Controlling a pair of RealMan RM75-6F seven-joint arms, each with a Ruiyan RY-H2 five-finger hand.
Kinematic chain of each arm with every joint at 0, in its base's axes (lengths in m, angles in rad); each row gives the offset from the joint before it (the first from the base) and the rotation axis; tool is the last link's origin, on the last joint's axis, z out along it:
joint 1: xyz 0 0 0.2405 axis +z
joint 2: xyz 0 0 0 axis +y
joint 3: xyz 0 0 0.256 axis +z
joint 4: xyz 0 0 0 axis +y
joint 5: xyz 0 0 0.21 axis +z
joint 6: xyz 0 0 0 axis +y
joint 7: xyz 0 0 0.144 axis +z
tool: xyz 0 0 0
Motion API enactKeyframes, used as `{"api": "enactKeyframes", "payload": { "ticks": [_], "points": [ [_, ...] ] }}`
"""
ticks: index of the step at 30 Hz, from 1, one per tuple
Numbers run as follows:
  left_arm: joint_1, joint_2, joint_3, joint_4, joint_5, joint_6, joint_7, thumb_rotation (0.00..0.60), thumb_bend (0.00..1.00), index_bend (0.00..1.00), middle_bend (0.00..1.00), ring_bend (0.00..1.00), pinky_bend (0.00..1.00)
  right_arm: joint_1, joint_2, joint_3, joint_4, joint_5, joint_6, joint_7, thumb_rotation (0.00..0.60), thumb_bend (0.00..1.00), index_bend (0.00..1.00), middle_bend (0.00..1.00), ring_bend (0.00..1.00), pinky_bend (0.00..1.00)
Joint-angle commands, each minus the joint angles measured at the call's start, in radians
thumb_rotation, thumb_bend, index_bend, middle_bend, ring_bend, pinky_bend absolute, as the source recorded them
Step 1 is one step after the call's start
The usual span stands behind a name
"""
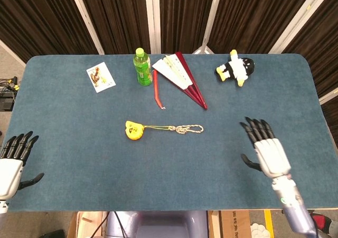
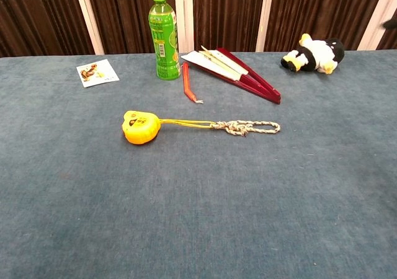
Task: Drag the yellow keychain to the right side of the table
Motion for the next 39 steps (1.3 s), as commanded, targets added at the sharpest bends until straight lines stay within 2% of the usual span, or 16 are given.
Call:
{"api": "enactKeyframes", "payload": {
  "ticks": [1,8,14,18,26,32,39],
  "points": [
    [-0.002,0.002,0.0,-0.002,-0.001,-0.004,-0.004,0.6,0.0,0.0,0.0,0.0,0.0,0.095,-0.084,0.049,0.005,0.055,-0.094,-0.104,0.6,0.31,0.22,0.05,0.0,0.01],
    [-0.006,0.006,0.002,-0.002,0.0,-0.011,-0.022,0.6,0.0,0.0,0.0,0.0,0.0,0.208,-0.266,0.085,0.119,0.188,-0.203,-0.23,0.6,0.31,0.33,0.1,0.01,0.03],
    [-0.013,0.007,-0.001,0.008,-0.004,-0.023,-0.038,0.6,0.0,0.0,0.0,0.0,0.0,0.268,-0.406,0.109,0.239,0.317,-0.249,-0.285,0.6,0.31,0.4,0.14,0.02,0.04],
    [-0.015,0.006,0.001,0.011,-0.003,-0.027,-0.044,0.6,0.0,0.0,0.0,0.0,0.0,0.302,-0.469,0.125,0.319,0.366,-0.26,-0.309,0.6,0.3,0.43,0.15,0.02,0.04],
    [-0.019,0.006,0.002,0.008,-0.011,-0.039,-0.045,0.6,0.0,0.0,0.0,0.0,0.0,0.353,-0.543,0.165,0.446,0.43,-0.281,-0.299,0.6,0.31,0.47,0.16,0.02,0.04],
    [-0.022,0.004,0.0,0.004,-0.017,-0.047,-0.041,0.6,0.0,0.0,0.0,0.0,0.0,0.383,-0.569,0.173,0.527,0.474,-0.308,-0.307,0.6,0.32,0.5,0.17,0.02,0.04],
    [-0.023,0.002,-0.001,0.001,-0.023,-0.052,-0.036,0.6,0.0,0.0,0.0,0.0,0.0,0.396,-0.596,0.185,0.576,0.535,-0.324,-0.293,0.6,0.32,0.53,0.18,0.02,0.04]
  ]
}}
